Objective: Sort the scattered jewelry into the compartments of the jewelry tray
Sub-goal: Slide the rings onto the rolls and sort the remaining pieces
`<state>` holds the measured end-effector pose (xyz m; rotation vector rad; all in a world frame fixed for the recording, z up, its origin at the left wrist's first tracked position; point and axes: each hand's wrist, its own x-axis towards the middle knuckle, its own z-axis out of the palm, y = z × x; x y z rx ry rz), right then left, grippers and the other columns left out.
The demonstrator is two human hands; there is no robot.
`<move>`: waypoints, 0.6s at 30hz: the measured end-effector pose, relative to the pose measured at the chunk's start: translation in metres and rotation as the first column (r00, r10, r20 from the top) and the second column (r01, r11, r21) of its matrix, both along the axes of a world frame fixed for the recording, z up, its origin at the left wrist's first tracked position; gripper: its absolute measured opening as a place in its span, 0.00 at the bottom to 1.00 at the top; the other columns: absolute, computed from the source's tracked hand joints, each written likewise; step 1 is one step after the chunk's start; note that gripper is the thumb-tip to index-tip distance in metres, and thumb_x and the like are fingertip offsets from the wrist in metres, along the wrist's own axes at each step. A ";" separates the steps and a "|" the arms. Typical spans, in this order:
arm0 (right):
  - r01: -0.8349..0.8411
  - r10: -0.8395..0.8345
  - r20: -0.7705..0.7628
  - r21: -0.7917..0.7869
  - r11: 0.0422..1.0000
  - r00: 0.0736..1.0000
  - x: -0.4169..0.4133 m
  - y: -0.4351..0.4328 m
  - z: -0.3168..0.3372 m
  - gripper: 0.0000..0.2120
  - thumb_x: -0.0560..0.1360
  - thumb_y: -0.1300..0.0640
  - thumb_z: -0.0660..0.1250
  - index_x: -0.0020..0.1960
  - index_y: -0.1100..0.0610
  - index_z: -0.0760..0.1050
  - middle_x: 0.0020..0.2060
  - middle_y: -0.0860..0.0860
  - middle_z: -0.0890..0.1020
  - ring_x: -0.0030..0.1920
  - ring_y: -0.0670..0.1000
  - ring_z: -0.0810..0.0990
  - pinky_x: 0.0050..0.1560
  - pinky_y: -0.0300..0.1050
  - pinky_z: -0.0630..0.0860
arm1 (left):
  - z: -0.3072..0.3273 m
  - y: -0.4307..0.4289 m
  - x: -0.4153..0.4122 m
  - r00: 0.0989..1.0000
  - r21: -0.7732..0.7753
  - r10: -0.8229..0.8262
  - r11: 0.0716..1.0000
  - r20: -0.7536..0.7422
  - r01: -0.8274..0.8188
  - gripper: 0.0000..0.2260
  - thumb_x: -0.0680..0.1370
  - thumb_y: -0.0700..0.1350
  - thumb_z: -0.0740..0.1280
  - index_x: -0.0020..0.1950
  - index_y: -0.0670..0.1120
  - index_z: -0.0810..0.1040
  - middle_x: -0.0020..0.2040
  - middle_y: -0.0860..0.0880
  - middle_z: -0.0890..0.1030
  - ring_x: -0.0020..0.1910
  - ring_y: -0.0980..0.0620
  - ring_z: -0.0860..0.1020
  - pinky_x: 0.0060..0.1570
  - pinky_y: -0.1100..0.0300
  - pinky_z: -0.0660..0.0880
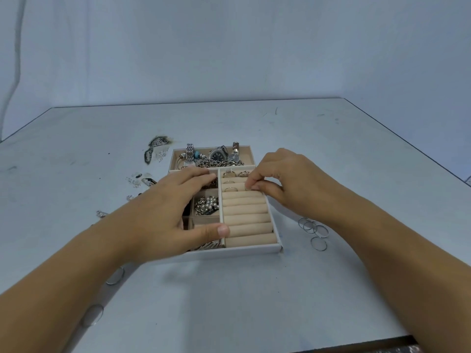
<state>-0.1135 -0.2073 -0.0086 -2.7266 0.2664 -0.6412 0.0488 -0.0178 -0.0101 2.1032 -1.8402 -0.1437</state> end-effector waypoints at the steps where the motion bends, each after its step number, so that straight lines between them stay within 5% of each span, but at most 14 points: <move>1: 0.006 -0.007 -0.021 -0.016 1.000 1.000 0.001 0.001 0.001 0.05 0.75 0.57 0.69 0.48 0.51 0.83 0.44 0.46 0.81 0.46 0.47 0.72 0.48 0.40 0.70 | 0.000 0.000 0.000 1.000 0.004 0.006 1.000 -0.001 -0.006 0.43 0.66 0.78 0.55 0.76 0.59 0.55 0.69 0.71 0.54 0.71 0.69 0.54 0.69 0.65 0.56; 7: 0.060 -0.078 -0.156 -0.111 0.992 0.985 0.006 0.005 0.006 0.06 0.76 0.55 0.66 0.49 0.49 0.82 0.44 0.44 0.78 0.47 0.45 0.68 0.49 0.43 0.70 | 0.001 0.001 -0.001 1.000 0.010 0.012 1.000 -0.009 -0.012 0.44 0.64 0.79 0.54 0.76 0.59 0.55 0.65 0.76 0.51 0.67 0.76 0.49 0.66 0.69 0.52; 11: 0.103 -0.085 -0.155 0.109 0.989 0.984 -0.007 0.004 0.018 0.06 0.76 0.53 0.67 0.51 0.46 0.81 0.46 0.43 0.77 0.47 0.43 0.74 0.47 0.31 0.68 | 0.001 0.000 -0.001 1.000 0.002 0.003 1.000 -0.016 -0.003 0.44 0.64 0.79 0.54 0.76 0.59 0.56 0.68 0.71 0.55 0.70 0.71 0.54 0.67 0.66 0.55; 13: 0.140 -0.119 -0.162 0.125 0.982 0.980 -0.021 -0.002 0.028 0.06 0.76 0.52 0.67 0.50 0.44 0.80 0.47 0.43 0.78 0.45 0.41 0.76 0.48 0.34 0.71 | 0.000 -0.001 0.000 1.000 -0.003 0.001 1.000 -0.024 -0.001 0.44 0.64 0.79 0.55 0.75 0.59 0.57 0.68 0.70 0.57 0.70 0.68 0.56 0.68 0.64 0.57; 18: 0.201 -0.151 -0.448 0.067 0.977 0.881 -0.061 -0.017 0.051 0.04 0.73 0.48 0.69 0.48 0.41 0.79 0.41 0.38 0.79 0.43 0.38 0.76 0.46 0.38 0.73 | 0.008 -0.005 -0.007 0.997 -0.026 -0.040 0.999 -0.071 0.038 0.37 0.67 0.76 0.57 0.73 0.61 0.60 0.68 0.65 0.66 0.67 0.66 0.65 0.65 0.64 0.64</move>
